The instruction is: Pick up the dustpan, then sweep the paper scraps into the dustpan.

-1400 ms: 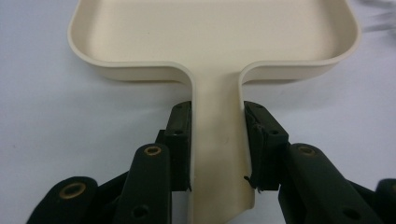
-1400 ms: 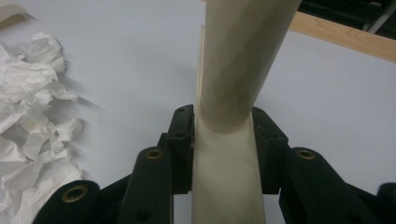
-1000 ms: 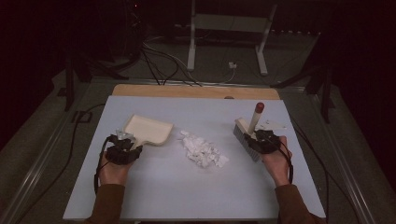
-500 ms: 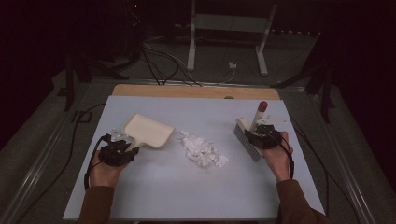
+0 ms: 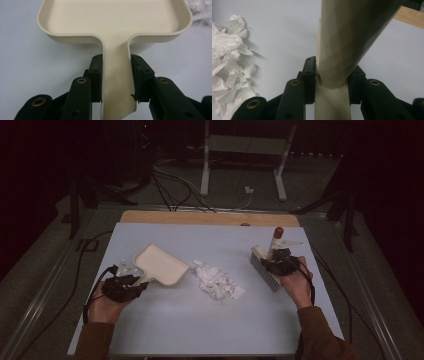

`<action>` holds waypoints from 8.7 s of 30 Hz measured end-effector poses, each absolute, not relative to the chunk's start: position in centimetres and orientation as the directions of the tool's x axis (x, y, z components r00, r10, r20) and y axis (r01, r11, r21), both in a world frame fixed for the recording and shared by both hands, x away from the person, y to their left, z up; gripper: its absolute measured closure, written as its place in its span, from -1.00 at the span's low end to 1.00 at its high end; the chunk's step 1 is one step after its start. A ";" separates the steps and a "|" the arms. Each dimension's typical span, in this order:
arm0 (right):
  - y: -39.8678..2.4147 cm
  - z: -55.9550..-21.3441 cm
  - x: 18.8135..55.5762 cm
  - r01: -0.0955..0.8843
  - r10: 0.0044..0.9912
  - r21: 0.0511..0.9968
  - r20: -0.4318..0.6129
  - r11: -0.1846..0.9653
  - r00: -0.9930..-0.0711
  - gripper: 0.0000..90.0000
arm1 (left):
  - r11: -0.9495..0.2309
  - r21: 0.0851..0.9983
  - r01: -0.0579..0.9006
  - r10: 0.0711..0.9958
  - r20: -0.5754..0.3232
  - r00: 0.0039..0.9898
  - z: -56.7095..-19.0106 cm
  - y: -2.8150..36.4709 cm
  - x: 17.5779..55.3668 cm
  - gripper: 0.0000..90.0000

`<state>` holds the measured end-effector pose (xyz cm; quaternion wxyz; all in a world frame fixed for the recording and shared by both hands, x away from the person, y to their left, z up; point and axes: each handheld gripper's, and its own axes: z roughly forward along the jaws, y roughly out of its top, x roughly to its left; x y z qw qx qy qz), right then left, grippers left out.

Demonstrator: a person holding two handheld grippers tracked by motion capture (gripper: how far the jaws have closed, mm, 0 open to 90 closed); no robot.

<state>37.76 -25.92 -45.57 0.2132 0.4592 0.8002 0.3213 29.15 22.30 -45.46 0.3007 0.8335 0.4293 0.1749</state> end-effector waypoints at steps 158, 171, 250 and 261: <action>-19.5 -44.8 38.3 0.389 0.627 0.780 -0.006 0.490 -0.779 0.48 | -0.770 0.502 0.394 0.446 -0.019 0.895 -46.8 19.2 28.9 0.47; -19.9 -45.4 38.2 0.411 0.642 0.770 0.003 0.488 -0.767 0.48 | -0.735 0.560 0.382 0.438 -0.038 0.898 -46.3 21.0 26.4 0.48; -19.6 -46.2 38.3 0.487 0.723 0.761 0.034 0.430 -0.690 0.48 | -0.779 0.479 0.404 0.446 -0.027 0.894 -46.6 17.6 30.5 0.47; -15.6 -46.0 39.4 0.368 0.655 0.782 -0.068 0.504 -0.753 0.48 | -0.770 0.479 0.422 0.468 -0.027 0.884 -46.5 17.8 31.0 0.47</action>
